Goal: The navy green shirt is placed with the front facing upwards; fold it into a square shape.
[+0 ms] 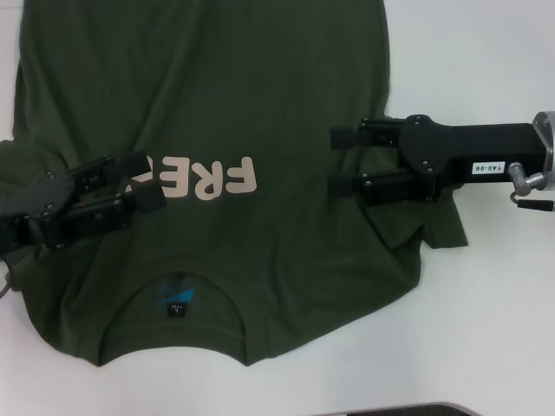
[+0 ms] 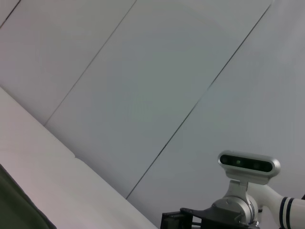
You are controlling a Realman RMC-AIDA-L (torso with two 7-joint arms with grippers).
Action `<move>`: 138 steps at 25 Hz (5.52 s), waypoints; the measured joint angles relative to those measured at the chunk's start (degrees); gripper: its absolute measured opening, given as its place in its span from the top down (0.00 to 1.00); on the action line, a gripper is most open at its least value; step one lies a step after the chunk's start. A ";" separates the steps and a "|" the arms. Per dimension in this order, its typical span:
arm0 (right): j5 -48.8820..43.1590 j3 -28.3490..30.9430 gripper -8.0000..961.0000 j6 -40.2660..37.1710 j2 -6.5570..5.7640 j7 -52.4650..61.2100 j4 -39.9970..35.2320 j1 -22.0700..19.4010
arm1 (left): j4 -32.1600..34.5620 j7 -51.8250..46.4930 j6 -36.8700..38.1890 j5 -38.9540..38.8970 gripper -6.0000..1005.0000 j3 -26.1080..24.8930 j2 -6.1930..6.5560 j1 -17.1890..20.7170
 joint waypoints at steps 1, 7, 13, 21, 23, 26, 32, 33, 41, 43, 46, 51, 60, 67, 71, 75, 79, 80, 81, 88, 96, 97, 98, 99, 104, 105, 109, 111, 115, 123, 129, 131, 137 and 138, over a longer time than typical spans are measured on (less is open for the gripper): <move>0.00 0.08 0.05 0.01 0.00 -0.01 0.06 0.00 | 0.00 0.00 0.00 -0.04 0.07 -0.06 0.00 0.00; 0.00 0.32 0.05 0.20 -0.04 -0.05 0.27 0.06 | -0.86 0.02 -0.02 -0.09 0.07 -1.10 0.03 -0.03; -0.01 0.60 0.05 0.34 -0.08 -0.08 0.27 0.10 | -2.14 -0.19 0.05 0.14 0.07 -1.31 0.36 -0.45; -0.02 0.74 0.05 0.49 -0.09 -0.23 0.24 0.27 | -2.37 -0.31 -0.09 0.30 0.07 -1.28 0.44 -0.51; -0.02 0.87 0.05 0.51 -0.09 -0.47 0.24 0.20 | -2.37 -0.31 -0.21 0.30 0.07 -1.29 0.44 -0.43; -0.02 0.97 0.05 0.51 -0.04 -0.60 0.24 0.15 | -2.47 -0.32 -0.50 0.29 0.07 -1.35 0.41 -0.22; -0.01 1.15 0.05 0.98 0.15 -0.85 0.27 0.57 | -2.72 -0.32 -0.61 0.33 0.07 -1.37 0.44 -0.12; -0.01 1.16 0.05 1.20 0.18 -0.92 0.35 0.65 | -2.72 -0.32 -0.67 0.33 0.07 -1.38 0.44 -0.13; 0.21 1.16 0.05 2.20 0.36 -1.47 2.85 2.00 | -2.74 -1.15 -2.44 0.51 0.07 -3.79 1.23 -0.57; 0.61 1.14 0.05 2.24 0.35 -1.48 3.18 2.15 | -2.74 -1.48 -2.44 0.55 0.07 -4.17 1.36 -0.60; 1.29 1.09 0.05 2.25 0.35 -1.49 3.38 2.22 | -2.59 -1.78 -2.28 0.56 0.07 -4.34 1.46 -0.64; 1.53 1.07 0.05 2.25 0.33 -1.20 3.40 2.40 | -2.51 -1.81 -2.59 2.24 0.07 -4.36 1.57 -0.69; 1.57 1.07 0.05 2.24 0.29 -0.26 3.41 3.49 | -2.04 -2.81 -6.61 6.80 0.07 -8.84 3.72 -1.22; 1.66 1.29 0.05 2.24 0.35 -0.13 3.41 3.52 | 0.34 -3.09 -12.78 11.09 0.07 -11.28 4.69 -1.38; 1.66 1.37 0.05 2.24 0.35 -0.12 3.41 3.51 | 1.15 -3.79 -15.07 14.79 0.07 -13.60 5.40 -1.99; 1.66 1.46 0.05 2.68 0.35 -0.10 3.46 3.43 | 1.80 -4.14 -18.26 15.55 0.07 -14.78 5.80 -1.91; 1.66 1.52 0.05 2.86 0.35 -0.09 3.49 3.39 | 2.61 -4.81 -20.30 17.31 0.07 -14.86 5.87 -1.79; 1.66 1.52 0.05 2.87 0.35 -0.08 3.49 3.38 | 2.72 -4.99 -20.93 17.91 0.07 -14.88 5.88 -1.83; 1.66 1.52 0.05 2.89 0.35 -0.08 3.49 3.37 | 2.82 -5.16 -21.63 18.54 0.07 -14.88 5.91 -1.88; 1.66 1.82 0.05 3.25 0.35 -0.08 3.58 3.39 | 3.44 -5.95 -24.40 19.81 0.07 -15.08 5.98 -1.92; 1.72 2.20 0.05 3.41 0.26 -0.08 4.02 3.21 | 4.43 -6.30 -27.32 20.65 0.07 -15.53 5.98 -1.62; 1.72 2.23 0.05 3.41 0.26 -0.08 4.02 3.15 | 4.43 -6.30 -27.55 20.77 0.07 -15.62 5.98 -1.61; 1.73 2.27 0.05 3.41 0.26 -0.08 4.02 3.13 | 4.41 -6.30 -28.07 20.99 0.07 -15.70 5.98 -1.60; 1.74 2.30 0.05 3.40 0.26 -0.08 4.02 3.10 | 4.37 -6.30 -28.57 21.13 0.07 -15.72 5.98 -1.59; 1.75 2.31 0.05 3.40 0.30 -0.08 4.08 3.01 | 3.84 -6.29 -30.74 21.49 0.07 -15.34 5.94 -1.58; 1.74 2.31 0.05 3.41 0.31 -0.08 4.10 2.99 | 3.74 -6.27 -31.13 21.50 0.07 -15.18 5.85 -1.58; 1.75 2.31 0.05 3.42 0.33 -0.08 4.11 2.88 | 3.21 -5.92 -31.83 21.54 0.07 -14.98 5.73 -1.58; 1.75 2.31 0.05 3.42 0.34 -0.08 4.11 2.82 | 2.95 -5.75 -32.25 21.54 0.07 -14.82 5.65 -1.56; 1.75 2.35 0.05 3.40 0.35 -0.08 4.11 2.78 | 2.24 -5.57 -33.21 21.91 0.07 -14.29 5.56 -1.43; 1.74 2.40 0.05 3.41 0.30 0.00 4.11 2.81 | 1.48 -5.45 -34.62 23.12 0.07 -14.29 5.45 -1.11; 1.74 2.40 0.05 3.40 0.26 0.01 4.13 2.81 | 1.48 -5.43 -34.23 23.12 0.07 -13.53 5.38 -1.02; 1.74 2.40 0.05 3.39 0.26 0.01 4.17 2.77 | 1.48 -5.42 -34.19 23.12 0.07 -12.71 5.28 -0.98; 1.74 2.40 0.05 3.27 0.26 0.01 4.20 2.72 | 1.50 -5.41 -33.06 23.11 0.07 -11.00 4.93 -1.02; 1.74 2.40 0.05 3.25 0.26 0.01 4.20 2.72 | 1.50 -5.41 -32.99 23.06 0.07 -10.95 4.88 -1.13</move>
